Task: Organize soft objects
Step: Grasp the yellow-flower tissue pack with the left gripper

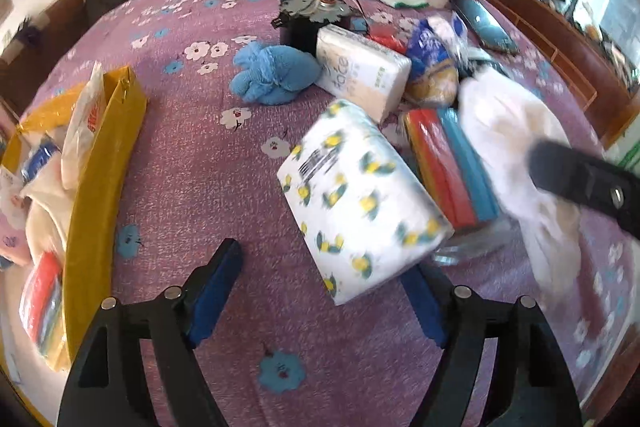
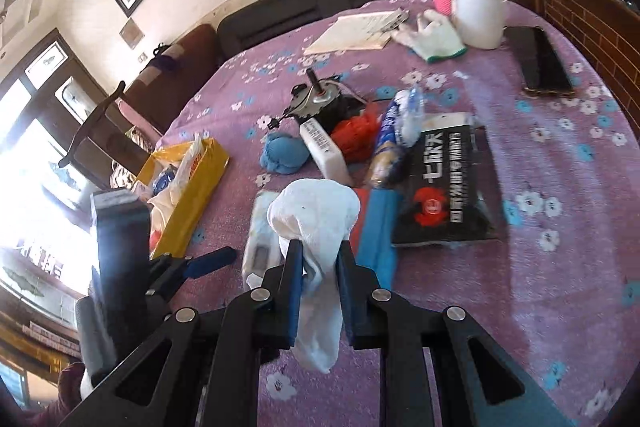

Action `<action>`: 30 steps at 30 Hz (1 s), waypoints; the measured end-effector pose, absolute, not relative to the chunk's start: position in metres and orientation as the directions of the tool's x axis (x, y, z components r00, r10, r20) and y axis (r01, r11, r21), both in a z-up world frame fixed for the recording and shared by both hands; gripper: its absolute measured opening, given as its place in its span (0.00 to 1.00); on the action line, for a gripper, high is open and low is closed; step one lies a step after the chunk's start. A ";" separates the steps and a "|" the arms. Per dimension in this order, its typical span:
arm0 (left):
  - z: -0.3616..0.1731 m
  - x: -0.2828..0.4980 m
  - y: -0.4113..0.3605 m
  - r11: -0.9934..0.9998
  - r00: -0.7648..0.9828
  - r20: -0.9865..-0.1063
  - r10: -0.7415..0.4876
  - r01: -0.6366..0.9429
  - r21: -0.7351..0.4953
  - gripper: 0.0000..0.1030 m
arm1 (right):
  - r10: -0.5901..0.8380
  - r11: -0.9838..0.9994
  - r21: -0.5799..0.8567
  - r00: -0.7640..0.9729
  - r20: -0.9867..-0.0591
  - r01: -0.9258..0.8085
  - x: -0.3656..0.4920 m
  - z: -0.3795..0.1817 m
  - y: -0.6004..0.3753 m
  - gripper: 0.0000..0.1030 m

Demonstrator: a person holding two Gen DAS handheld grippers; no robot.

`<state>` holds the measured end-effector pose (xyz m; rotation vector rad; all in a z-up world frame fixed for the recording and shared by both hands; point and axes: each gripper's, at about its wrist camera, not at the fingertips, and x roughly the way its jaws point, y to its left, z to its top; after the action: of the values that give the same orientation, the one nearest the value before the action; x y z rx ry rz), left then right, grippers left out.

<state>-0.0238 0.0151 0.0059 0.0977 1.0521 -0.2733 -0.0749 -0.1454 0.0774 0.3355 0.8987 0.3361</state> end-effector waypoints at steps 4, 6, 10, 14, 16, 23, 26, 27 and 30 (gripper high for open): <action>0.011 -0.027 0.019 0.955 0.470 -0.851 -0.236 0.275 -0.113 0.75 | 0.405 0.901 0.415 0.585 -0.703 -0.125 -0.082 0.077 -0.157 0.18; 0.014 -0.026 0.013 0.956 0.496 -0.845 -0.199 0.287 -0.057 0.76 | 0.404 0.899 0.424 0.584 -0.704 -0.111 -0.082 0.074 -0.159 0.18; 0.020 -0.022 0.004 0.950 0.555 -0.817 -0.158 0.311 0.028 0.82 | 0.408 0.895 0.435 0.584 -0.701 -0.103 -0.087 0.072 -0.166 0.18; 0.022 -0.005 0.006 0.958 0.563 -0.813 -0.149 0.286 0.022 0.90 | 0.408 0.892 0.442 0.590 -0.696 -0.095 -0.089 0.071 -0.173 0.18; 0.020 0.005 0.006 0.965 0.545 -0.824 -0.154 0.264 -0.007 0.90 | 0.412 0.888 0.452 0.592 -0.693 -0.089 -0.088 0.069 -0.176 0.18; 0.005 0.029 -0.020 0.968 0.472 -0.870 -0.143 0.249 -0.024 0.96 | 0.426 0.879 0.469 0.582 -0.693 -0.084 -0.087 0.060 -0.180 0.19; -0.002 0.031 -0.023 0.970 0.486 -0.867 -0.107 0.244 0.017 0.96 | 0.427 0.877 0.473 0.580 -0.693 -0.081 -0.086 0.058 -0.183 0.19; -0.002 0.030 -0.024 0.968 0.496 -0.861 -0.112 0.250 0.018 0.89 | 0.427 0.877 0.473 0.580 -0.693 -0.080 -0.086 0.057 -0.183 0.19; 0.006 0.021 -0.022 0.958 0.504 -0.848 -0.162 0.287 -0.012 0.69 | 0.424 0.880 0.468 0.581 -0.695 -0.082 -0.088 0.057 -0.184 0.18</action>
<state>0.0210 -0.0224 0.0064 0.1361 1.0072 -0.2719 -0.0875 -0.1838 0.0573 0.4122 0.9083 0.3055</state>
